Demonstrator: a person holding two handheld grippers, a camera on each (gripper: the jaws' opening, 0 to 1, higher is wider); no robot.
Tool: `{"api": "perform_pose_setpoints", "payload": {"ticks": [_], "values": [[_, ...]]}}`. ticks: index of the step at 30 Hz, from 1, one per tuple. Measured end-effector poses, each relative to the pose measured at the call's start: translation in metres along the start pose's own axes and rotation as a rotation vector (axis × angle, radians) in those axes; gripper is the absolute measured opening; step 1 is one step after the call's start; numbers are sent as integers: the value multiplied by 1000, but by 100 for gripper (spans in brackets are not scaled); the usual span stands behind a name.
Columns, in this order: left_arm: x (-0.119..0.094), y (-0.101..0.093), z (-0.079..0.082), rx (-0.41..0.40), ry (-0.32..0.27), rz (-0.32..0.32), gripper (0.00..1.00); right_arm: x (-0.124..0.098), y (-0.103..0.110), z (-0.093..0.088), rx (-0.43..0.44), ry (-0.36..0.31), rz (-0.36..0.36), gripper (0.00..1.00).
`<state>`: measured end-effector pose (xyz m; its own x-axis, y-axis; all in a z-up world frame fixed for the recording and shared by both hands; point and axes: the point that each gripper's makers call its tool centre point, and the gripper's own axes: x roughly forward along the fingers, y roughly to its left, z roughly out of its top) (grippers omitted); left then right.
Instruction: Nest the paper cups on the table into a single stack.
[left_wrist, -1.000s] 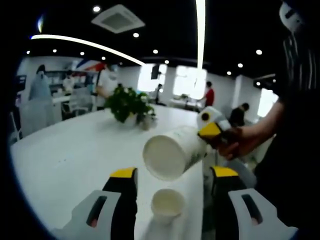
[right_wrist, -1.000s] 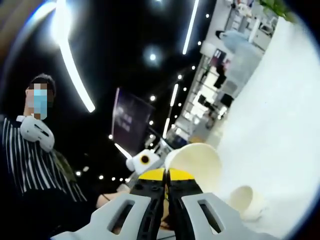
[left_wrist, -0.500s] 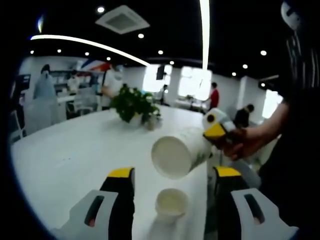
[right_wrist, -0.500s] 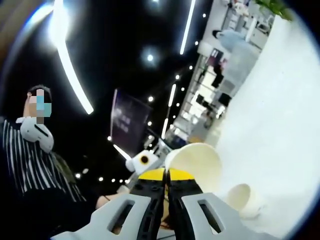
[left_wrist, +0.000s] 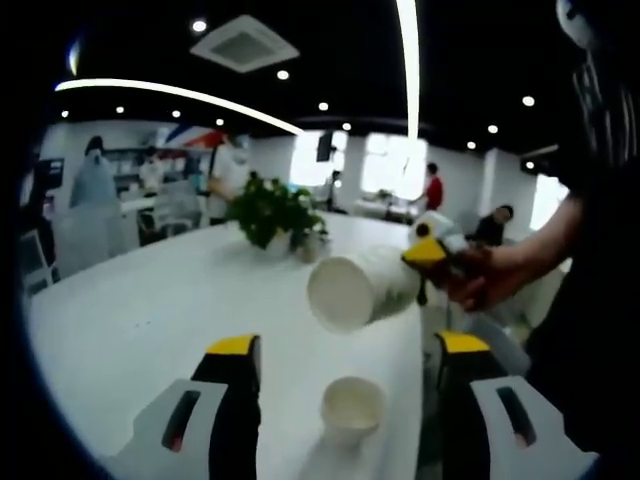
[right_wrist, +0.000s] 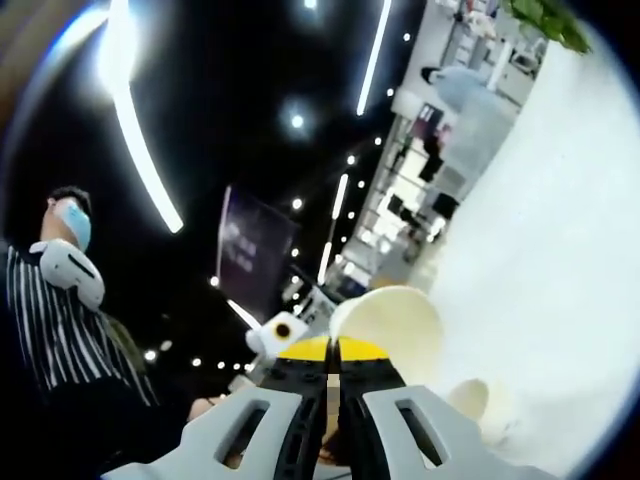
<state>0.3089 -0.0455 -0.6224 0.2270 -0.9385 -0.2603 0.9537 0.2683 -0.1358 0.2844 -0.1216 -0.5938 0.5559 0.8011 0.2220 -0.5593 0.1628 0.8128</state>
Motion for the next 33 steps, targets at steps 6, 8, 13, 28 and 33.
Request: {"api": "perform_pose_setpoints", "payload": {"ticks": [6, 8, 13, 28, 33], "values": [[-3, 3, -2, 3, 5, 8, 73, -1, 7, 7, -55, 8, -14, 0], [-4, 4, -4, -6, 6, 13, 75, -2, 7, 8, -69, 17, -21, 0], [-10, 6, -12, -17, 10, 30, 77, -6, 4, 12, -117, 35, -76, 0], [-21, 9, -23, -17, 11, 73, 84, 5, 12, 21, -307, 143, -165, 0], [-23, 12, -27, -29, 4, 91, 88, 10, 13, 17, -389, 219, -189, 0]]}}
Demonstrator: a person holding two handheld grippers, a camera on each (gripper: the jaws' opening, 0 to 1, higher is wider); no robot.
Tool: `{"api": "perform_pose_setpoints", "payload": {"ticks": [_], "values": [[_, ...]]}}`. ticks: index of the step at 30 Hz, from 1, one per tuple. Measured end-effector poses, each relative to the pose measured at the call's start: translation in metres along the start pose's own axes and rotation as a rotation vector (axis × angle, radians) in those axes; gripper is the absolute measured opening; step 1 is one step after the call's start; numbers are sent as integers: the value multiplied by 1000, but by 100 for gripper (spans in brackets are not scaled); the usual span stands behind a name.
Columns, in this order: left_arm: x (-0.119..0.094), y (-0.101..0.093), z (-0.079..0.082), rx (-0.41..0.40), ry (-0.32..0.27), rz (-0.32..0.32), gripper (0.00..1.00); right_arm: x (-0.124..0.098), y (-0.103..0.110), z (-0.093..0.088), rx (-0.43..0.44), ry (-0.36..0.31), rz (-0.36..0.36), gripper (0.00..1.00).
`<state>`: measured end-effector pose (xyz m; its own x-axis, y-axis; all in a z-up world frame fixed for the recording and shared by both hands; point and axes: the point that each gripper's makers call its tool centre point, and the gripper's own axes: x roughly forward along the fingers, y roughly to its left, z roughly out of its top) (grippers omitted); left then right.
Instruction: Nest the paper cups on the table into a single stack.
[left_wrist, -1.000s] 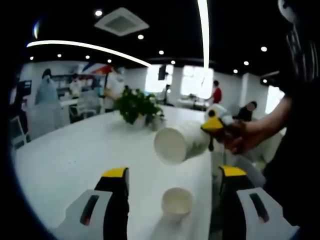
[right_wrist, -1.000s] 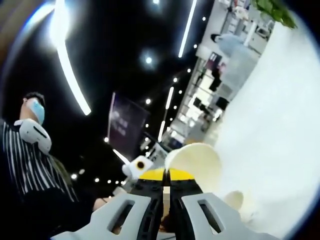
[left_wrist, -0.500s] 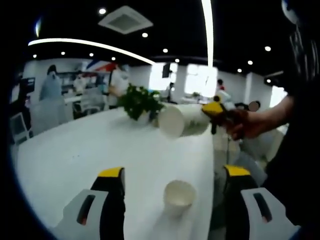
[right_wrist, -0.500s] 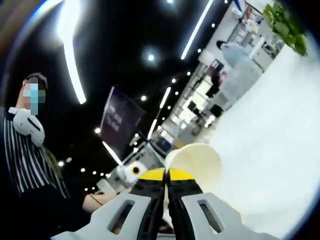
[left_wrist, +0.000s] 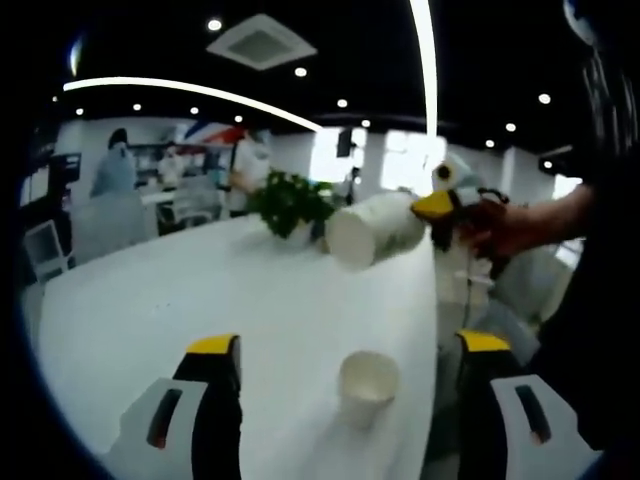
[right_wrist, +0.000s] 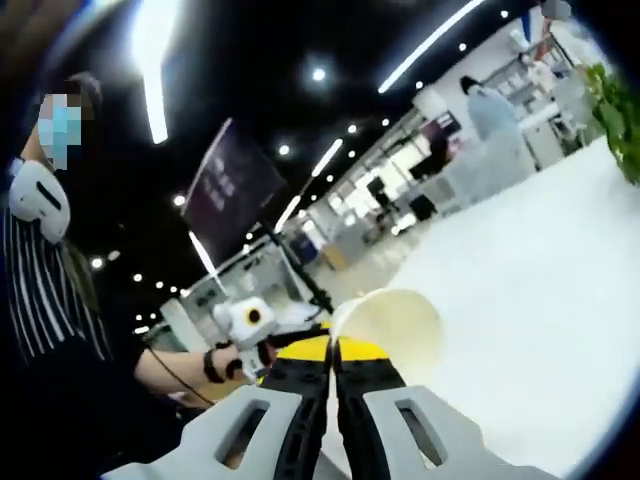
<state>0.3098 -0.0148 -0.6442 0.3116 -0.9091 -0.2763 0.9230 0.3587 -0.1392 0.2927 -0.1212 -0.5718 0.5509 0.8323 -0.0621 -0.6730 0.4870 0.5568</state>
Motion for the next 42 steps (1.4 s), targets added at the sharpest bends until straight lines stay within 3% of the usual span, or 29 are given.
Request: {"api": "perform_pose_setpoints", "payload": {"ticks": [4, 11, 16, 22, 29, 32, 34, 37, 42], "values": [[0, 0, -5, 10, 9, 10, 92, 4, 2, 0, -23, 14, 5, 0], [-3, 1, -13, 16, 13, 19, 98, 10, 4, -14, -129, 107, -16, 0], [-6, 0, -16, 7, 17, 20, 98, 11, 3, -16, -129, 123, -13, 0], [-10, 4, -20, 4, 29, 29, 98, 9, 2, -5, -112, 116, -22, 0], [-14, 7, -23, -3, 35, 43, 98, 7, 8, 20, -261, 191, -61, 0], [-14, 7, -25, 1, 38, 44, 98, 11, 15, 21, -328, 273, -52, 0], [-13, 8, -26, 1, 42, 45, 98, 14, 17, 15, -373, 368, -42, 0], [-12, 8, -29, 7, 54, 45, 98, 16, 15, 5, -537, 516, -42, 0], [-10, 7, -30, 6, 64, 39, 96, 16, 17, -12, -694, 684, 20, 0]]}}
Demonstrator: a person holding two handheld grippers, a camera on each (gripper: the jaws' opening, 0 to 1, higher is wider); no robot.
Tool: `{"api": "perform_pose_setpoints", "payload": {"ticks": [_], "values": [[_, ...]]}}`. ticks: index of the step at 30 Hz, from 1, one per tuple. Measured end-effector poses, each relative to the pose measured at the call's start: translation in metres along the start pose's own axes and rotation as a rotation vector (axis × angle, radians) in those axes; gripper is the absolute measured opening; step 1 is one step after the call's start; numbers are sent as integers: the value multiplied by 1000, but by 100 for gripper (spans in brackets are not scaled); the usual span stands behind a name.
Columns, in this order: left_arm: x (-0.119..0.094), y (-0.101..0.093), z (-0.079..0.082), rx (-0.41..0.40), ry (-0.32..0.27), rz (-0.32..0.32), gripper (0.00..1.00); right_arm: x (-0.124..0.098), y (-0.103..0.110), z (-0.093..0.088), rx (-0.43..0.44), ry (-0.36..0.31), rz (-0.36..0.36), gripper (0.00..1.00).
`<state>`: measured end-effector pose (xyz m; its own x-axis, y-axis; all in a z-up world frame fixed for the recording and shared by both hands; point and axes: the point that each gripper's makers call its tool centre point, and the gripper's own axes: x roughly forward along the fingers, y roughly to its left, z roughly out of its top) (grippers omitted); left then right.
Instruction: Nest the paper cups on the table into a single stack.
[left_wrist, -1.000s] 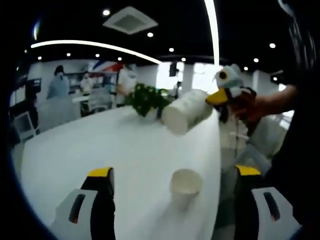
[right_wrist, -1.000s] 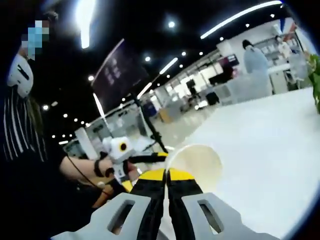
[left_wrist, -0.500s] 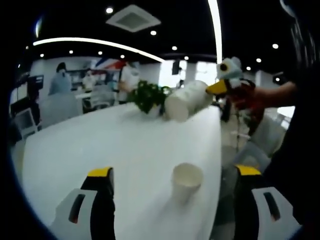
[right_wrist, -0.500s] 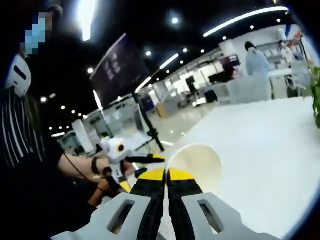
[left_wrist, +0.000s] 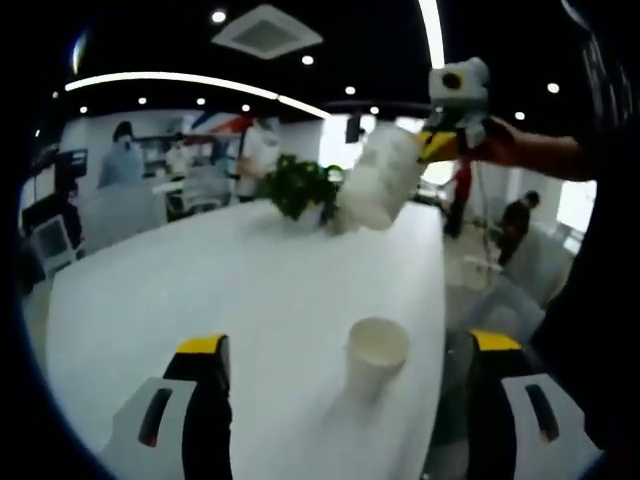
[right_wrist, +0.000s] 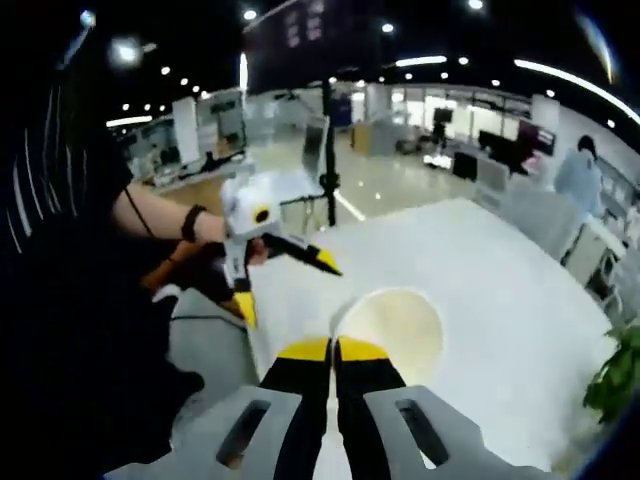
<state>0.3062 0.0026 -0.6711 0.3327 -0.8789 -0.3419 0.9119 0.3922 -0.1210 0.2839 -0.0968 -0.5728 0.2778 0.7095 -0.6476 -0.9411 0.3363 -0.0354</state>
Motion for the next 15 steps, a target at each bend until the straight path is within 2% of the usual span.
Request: {"api": "perform_pose_setpoints", "payload": {"ticks": [2, 7, 12, 15], "values": [[0, -1, -1, 2, 6, -2, 96, 1, 3, -2, -60, 50, 12, 0], [0, -2, -5, -5, 13, -1, 95, 7, 10, -1, -114, 97, 39, 0], [-1, -4, -8, -6, 18, 1, 95, 19, 14, -11, -195, 180, 59, 0], [-1, -4, -11, -6, 25, 3, 95, 31, 16, -24, -244, 243, 72, 0]]}}
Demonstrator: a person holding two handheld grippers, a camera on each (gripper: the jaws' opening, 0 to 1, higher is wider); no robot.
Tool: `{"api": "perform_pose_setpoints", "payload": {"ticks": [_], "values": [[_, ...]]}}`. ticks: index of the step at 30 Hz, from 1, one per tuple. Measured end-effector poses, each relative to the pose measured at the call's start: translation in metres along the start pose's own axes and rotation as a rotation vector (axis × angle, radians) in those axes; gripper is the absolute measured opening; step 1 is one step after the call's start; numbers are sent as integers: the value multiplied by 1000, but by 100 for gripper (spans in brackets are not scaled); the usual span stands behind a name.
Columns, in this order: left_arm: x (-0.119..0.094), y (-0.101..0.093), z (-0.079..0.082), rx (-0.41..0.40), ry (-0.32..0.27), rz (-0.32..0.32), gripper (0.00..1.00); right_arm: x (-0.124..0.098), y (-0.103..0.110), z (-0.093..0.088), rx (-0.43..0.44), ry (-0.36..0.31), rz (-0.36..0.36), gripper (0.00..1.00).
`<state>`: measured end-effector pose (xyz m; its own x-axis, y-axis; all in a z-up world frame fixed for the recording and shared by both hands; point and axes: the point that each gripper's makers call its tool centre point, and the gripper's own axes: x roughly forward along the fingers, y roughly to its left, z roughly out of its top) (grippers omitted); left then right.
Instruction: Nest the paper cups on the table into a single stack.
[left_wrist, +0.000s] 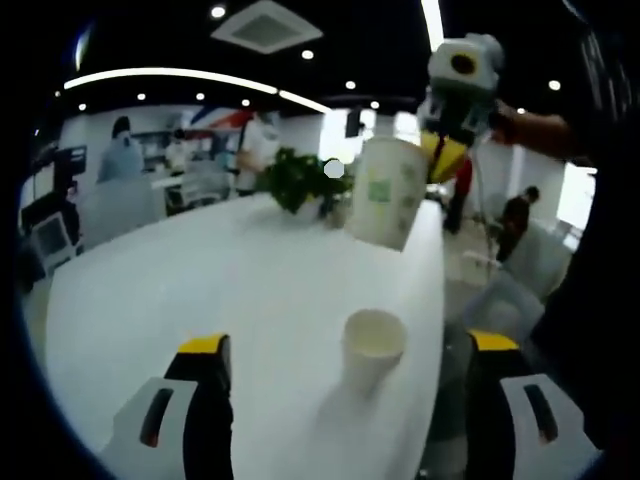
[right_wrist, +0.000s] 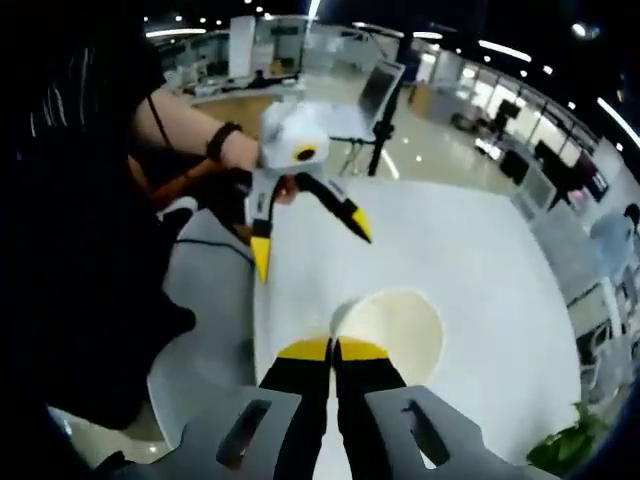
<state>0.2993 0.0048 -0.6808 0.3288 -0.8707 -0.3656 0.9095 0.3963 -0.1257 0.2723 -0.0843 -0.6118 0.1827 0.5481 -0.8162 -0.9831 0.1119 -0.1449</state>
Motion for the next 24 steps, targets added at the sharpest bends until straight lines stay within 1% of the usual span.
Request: {"api": "perform_pose_setpoints", "payload": {"ticks": [1, 3, 5, 6, 8, 9, 12, 15, 24], "values": [[0, 0, -1, 0, 4, -1, 95, 4, 2, -4, -9, 26, 9, 0], [0, -1, -4, -3, 8, -1, 94, 18, 5, -7, -31, 32, 14, 0], [-2, 0, -5, -9, 4, 4, 95, 30, 10, -12, -17, 36, 36, 0], [-2, 0, -5, -12, 1, 6, 95, 35, 13, -16, -8, 53, 49, 0], [-4, 1, -6, -14, 0, 7, 95, 45, 17, -20, -10, 61, 58, 0], [-4, 2, -6, -13, 0, 10, 95, 48, 21, -23, -19, 77, 70, 0], [-7, 5, -4, -12, -1, 18, 94, 54, 23, -27, -47, 83, 71, 0], [-10, 9, -3, -15, -5, 28, 94, 63, 24, -35, -37, 103, 86, 0], [-9, 7, -3, -21, -7, 27, 94, 76, 26, -45, -35, 121, 102, 0]]}}
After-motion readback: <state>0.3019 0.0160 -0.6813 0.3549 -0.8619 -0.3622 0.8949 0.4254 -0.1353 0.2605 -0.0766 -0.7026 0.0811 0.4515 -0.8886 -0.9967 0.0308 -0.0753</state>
